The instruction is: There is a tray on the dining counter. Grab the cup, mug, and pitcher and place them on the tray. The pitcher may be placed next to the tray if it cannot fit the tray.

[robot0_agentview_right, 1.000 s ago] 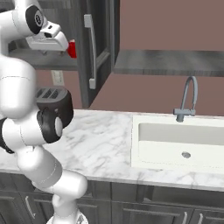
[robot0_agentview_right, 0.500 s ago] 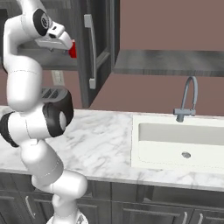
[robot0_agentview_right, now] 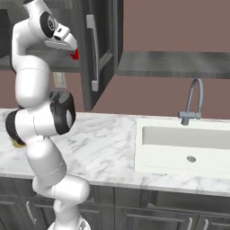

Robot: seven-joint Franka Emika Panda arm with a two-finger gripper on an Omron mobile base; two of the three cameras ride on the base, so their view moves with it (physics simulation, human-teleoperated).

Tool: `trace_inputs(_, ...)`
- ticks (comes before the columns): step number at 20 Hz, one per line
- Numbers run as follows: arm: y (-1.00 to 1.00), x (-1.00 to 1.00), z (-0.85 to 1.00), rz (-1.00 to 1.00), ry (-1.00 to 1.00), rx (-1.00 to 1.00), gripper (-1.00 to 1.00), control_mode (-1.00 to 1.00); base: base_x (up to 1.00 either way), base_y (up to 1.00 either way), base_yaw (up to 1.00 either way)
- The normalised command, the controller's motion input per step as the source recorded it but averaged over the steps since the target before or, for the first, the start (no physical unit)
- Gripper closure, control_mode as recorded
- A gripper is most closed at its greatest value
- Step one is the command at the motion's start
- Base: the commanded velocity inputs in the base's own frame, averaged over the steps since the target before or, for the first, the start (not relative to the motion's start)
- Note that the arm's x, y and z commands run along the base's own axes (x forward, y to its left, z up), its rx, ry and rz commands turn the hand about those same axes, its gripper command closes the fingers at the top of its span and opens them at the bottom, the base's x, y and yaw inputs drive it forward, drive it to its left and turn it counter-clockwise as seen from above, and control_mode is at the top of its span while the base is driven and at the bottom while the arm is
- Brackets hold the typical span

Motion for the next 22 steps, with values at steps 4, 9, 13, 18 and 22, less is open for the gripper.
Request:
trace_inputs(4, 0.0, 0.27, -0.07, -0.06, 0.0, 0.0, -1.0, -1.0, 0.0, 0.0, 0.0)
trace_inputs(9, 0.0, 0.27, -0.05, -0.05, 0.0, 0.0, -1.0, -1.0, 0.0, 0.0, 0.0)
trace_inputs(13, 0.0, 0.25, -0.11, -0.05, 0.0, 0.0, -1.0, -1.0, 0.0, 0.0, 0.0)
trace_inputs(18, 0.0, 0.13, -0.13, -0.03, 0.0, -0.01, -1.0, -1.0, 0.0, 0.0, 0.0)
trace_inputs(22, 0.0, 0.13, -0.1, -0.03, 0.0, -0.01, -1.0, -1.0, 0.0, 0.0, 0.0)
